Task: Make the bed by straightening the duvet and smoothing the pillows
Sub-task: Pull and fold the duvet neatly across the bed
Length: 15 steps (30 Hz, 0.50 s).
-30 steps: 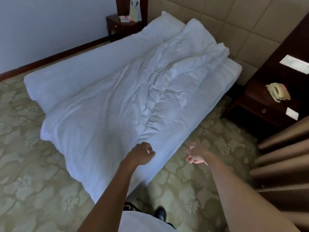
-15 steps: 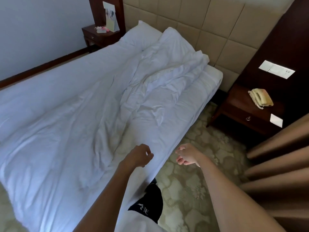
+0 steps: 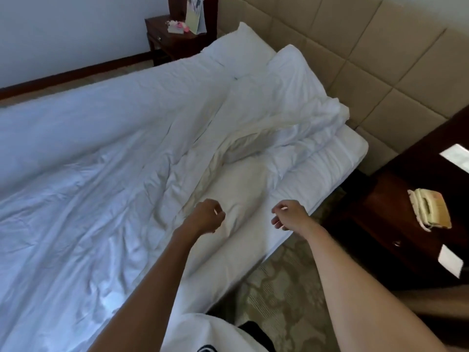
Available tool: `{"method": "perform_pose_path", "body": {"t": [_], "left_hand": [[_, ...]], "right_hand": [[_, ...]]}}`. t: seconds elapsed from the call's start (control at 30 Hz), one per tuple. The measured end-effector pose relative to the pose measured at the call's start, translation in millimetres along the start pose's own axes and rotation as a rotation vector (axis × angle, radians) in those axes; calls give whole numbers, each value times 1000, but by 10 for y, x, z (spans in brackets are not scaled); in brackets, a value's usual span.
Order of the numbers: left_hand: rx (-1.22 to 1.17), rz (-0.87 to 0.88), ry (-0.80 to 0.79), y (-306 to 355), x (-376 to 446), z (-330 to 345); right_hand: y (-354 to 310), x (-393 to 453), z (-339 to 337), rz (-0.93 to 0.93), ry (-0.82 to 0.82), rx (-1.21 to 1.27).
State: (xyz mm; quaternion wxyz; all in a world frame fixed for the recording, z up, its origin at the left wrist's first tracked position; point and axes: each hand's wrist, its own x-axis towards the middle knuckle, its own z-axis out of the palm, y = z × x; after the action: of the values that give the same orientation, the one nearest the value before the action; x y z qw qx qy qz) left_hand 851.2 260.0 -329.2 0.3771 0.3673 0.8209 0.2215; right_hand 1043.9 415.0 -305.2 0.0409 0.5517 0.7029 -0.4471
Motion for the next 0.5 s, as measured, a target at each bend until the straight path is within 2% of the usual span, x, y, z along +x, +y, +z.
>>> {"method": "perform_pose_path", "body": {"t": [0.23, 0.43, 0.5], "left_hand": [[45, -193, 60, 37, 812, -32], [130, -363, 182, 329, 1622, -37], [197, -404, 172, 470, 1863, -12]], "right_hand": [[-444, 1201, 1, -243, -138, -264], [-877, 2459, 108, -511, -319, -504], [-987, 2876, 154, -612, -363, -626]]}}
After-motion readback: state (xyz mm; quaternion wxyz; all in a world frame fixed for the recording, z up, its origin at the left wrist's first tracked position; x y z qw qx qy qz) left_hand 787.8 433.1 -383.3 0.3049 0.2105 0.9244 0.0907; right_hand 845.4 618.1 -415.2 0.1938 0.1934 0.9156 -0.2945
